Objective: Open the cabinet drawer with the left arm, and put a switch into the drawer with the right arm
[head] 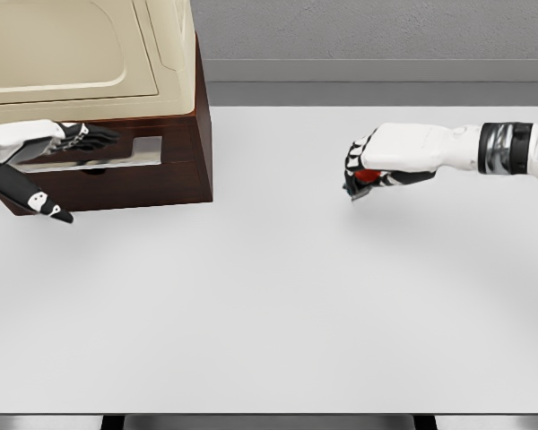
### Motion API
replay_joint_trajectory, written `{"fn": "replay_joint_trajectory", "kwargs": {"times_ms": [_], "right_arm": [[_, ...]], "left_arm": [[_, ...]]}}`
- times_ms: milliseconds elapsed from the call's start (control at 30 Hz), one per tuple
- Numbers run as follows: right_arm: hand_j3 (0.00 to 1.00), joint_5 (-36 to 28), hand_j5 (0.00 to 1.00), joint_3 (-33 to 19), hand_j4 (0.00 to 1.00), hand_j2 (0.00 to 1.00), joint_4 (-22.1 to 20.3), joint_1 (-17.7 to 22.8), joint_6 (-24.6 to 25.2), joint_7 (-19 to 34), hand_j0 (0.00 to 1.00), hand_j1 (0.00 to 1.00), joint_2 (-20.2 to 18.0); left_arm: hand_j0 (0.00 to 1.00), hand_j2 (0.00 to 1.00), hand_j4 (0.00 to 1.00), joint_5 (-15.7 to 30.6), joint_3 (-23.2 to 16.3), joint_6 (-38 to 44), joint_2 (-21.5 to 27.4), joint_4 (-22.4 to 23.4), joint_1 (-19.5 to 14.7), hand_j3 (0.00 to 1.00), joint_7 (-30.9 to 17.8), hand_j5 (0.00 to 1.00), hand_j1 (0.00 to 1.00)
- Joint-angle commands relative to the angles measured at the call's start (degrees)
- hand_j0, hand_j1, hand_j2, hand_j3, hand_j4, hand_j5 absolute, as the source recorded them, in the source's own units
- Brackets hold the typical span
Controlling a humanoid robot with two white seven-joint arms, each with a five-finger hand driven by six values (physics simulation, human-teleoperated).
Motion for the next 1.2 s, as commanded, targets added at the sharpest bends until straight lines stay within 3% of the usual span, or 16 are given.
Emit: {"fn": "replay_joint_trajectory", "kwargs": {"times_ms": [0,100,533,1167], "right_arm": [[0.43,-0.46,0.43,-0.09,0.43,0.43,-0.46,-0.09,0.16,-0.02,0.43,0.43,0.11],[0.43,-0.46,0.43,-0.09,0.43,0.43,-0.99,-0.97,0.16,-0.02,0.43,0.43,0.28],[0.43,-0.46,0.43,0.00,0.43,0.43,-1.43,-5.10,0.16,-0.02,0.43,0.43,4.33],[0.43,-0.54,0.43,1.67,0.43,0.43,-3.27,-10.20,0.61,-0.02,0.43,0.43,9.51]], "left_arm": [[1.00,1.00,1.00,0.18,0.56,0.02,0.05,-0.05,0.09,1.00,-0.04,1.00,1.00],[1.00,1.00,1.00,0.53,0.56,0.02,0.05,-0.58,1.58,1.00,-0.04,1.00,1.00],[1.00,1.00,1.00,5.71,0.47,-0.07,4.36,-2.33,1.85,1.00,-0.04,1.00,1.00],[1.00,1.00,1.00,9.23,0.38,-0.24,5.94,-2.42,5.01,1.00,-0.04,1.00,1.00]]}}
